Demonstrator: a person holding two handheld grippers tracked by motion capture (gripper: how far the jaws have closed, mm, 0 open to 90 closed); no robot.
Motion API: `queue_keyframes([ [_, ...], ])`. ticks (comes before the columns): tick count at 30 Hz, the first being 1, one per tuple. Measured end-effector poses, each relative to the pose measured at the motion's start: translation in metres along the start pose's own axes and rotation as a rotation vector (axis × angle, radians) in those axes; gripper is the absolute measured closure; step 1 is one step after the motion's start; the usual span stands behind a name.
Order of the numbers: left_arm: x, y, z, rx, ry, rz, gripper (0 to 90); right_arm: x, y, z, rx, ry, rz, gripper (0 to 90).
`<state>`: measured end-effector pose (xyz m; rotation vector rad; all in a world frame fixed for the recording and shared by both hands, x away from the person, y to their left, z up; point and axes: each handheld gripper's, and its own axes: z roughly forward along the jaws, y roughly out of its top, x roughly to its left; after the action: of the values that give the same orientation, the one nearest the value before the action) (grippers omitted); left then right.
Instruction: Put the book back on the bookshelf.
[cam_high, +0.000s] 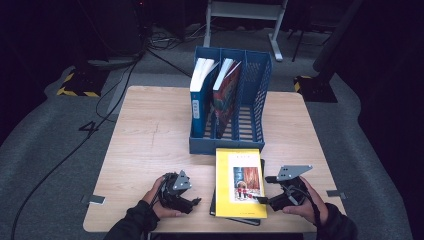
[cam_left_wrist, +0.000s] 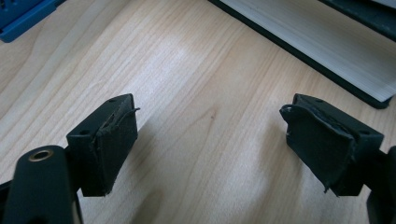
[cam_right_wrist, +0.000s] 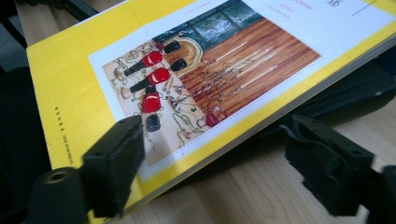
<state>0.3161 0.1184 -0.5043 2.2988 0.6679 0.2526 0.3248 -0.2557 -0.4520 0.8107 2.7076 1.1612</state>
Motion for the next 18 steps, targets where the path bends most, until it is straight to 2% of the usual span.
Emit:
queue_keyframes([
  [4,0.002,0.005,0.004,-0.001,0.0,0.0,16.9,-0.007,0.001,0.005,0.007,0.046,0.022,14.9],
  [7,0.005,0.007,0.007,-0.002,-0.004,0.001,17.0,-0.007,0.004,0.008,0.012,0.063,0.015,14.2],
  [10,0.008,0.011,0.01,-0.001,-0.008,0.005,17.0,-0.009,0.005,0.011,0.019,0.075,0.021,11.8],
  [15,0.013,0.016,0.015,0.0,-0.011,0.008,16.9,-0.019,0.005,0.012,0.006,0.103,0.046,14.4],
  [18,0.015,0.02,0.018,-0.001,-0.01,0.007,16.8,-0.021,0.005,0.013,0.008,0.101,0.049,13.4],
])
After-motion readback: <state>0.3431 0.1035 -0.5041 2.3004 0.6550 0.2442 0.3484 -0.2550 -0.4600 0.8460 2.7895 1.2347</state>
